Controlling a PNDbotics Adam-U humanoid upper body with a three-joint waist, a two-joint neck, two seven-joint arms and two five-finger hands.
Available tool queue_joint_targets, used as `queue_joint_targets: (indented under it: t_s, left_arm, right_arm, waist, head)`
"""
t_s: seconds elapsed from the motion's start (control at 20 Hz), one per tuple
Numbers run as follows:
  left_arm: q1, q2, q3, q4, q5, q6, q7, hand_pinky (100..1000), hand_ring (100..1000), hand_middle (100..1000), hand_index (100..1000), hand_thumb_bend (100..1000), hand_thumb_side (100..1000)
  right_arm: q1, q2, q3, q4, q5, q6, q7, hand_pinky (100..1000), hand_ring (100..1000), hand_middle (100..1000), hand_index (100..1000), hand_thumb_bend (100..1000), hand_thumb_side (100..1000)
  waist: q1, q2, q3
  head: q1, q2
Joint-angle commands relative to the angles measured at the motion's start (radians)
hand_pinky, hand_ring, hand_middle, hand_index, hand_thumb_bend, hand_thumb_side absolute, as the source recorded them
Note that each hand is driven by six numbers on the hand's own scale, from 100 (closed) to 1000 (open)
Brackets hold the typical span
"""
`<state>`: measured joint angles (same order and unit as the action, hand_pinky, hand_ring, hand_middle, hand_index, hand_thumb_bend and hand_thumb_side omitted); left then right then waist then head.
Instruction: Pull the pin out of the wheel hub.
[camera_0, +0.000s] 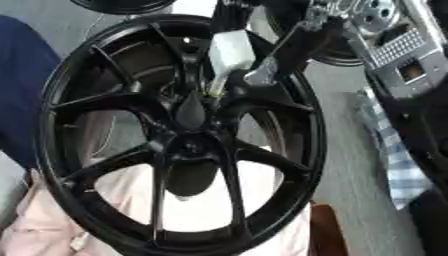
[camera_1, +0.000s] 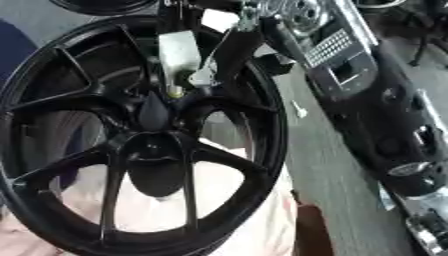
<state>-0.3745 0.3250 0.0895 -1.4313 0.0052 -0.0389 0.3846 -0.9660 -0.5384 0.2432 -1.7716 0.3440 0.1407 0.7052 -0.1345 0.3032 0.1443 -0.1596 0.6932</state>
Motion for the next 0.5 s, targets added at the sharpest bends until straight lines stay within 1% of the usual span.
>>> queue_joint_targets:
  t_s: [0.05, 0.15, 0.25, 0.4, 0.45, 0.5]
  left_arm:
    - [-0.004, 0.017, 0.004, -0.013, 0.002, 0.000, 0.002, 599, 666, 597, 706, 100, 772]
    - [-0.002, 0.020, 0.006, -0.013, 0.002, 0.000, 0.003, 598, 667, 597, 706, 100, 771]
    - [0.000, 0.022, 0.008, -0.013, 0.002, 0.000, 0.005, 599, 667, 597, 706, 100, 772]
    - [0.004, 0.026, 0.012, -0.012, 0.002, 0.000, 0.009, 598, 667, 598, 706, 100, 772]
    - [0.005, 0.027, 0.014, -0.013, 0.003, 0.000, 0.011, 598, 667, 597, 706, 100, 772]
    - [0.006, 0.028, 0.016, -0.013, 0.003, 0.000, 0.013, 598, 667, 597, 706, 100, 772]
  right_arm:
    - [-0.030, -0.071, -0.060, -0.024, -0.061, 0.017, -0.042, 636, 531, 216, 398, 323, 100]
    - [-0.036, -0.116, -0.094, -0.020, -0.141, 0.030, -0.075, 628, 530, 214, 397, 322, 100]
    - [-0.036, -0.173, -0.131, -0.016, -0.217, 0.044, -0.114, 628, 530, 213, 397, 321, 100]
    - [-0.005, -0.272, -0.195, -0.016, -0.283, 0.056, -0.185, 626, 533, 215, 401, 317, 100]
    - [0.021, -0.313, -0.223, -0.014, -0.304, 0.059, -0.216, 626, 534, 221, 403, 153, 100]
    - [0.056, -0.358, -0.255, -0.012, -0.321, 0.063, -0.250, 627, 537, 220, 406, 315, 100]
  waist:
    - [0.008, -0.028, -0.003]
    - [0.007, -0.028, -0.007]
    - [0.007, -0.029, -0.012]
    - [0.006, -0.030, -0.021]
    - [0.006, -0.030, -0.025]
    - [0.005, -0.029, -0.029]
  head:
    - [0.008, 0.007]
    - [0.014, 0.007]
    - [0.020, 0.006]
    - [0.030, 0.006]
    - [0.034, 0.006]
    - [0.040, 0.005]
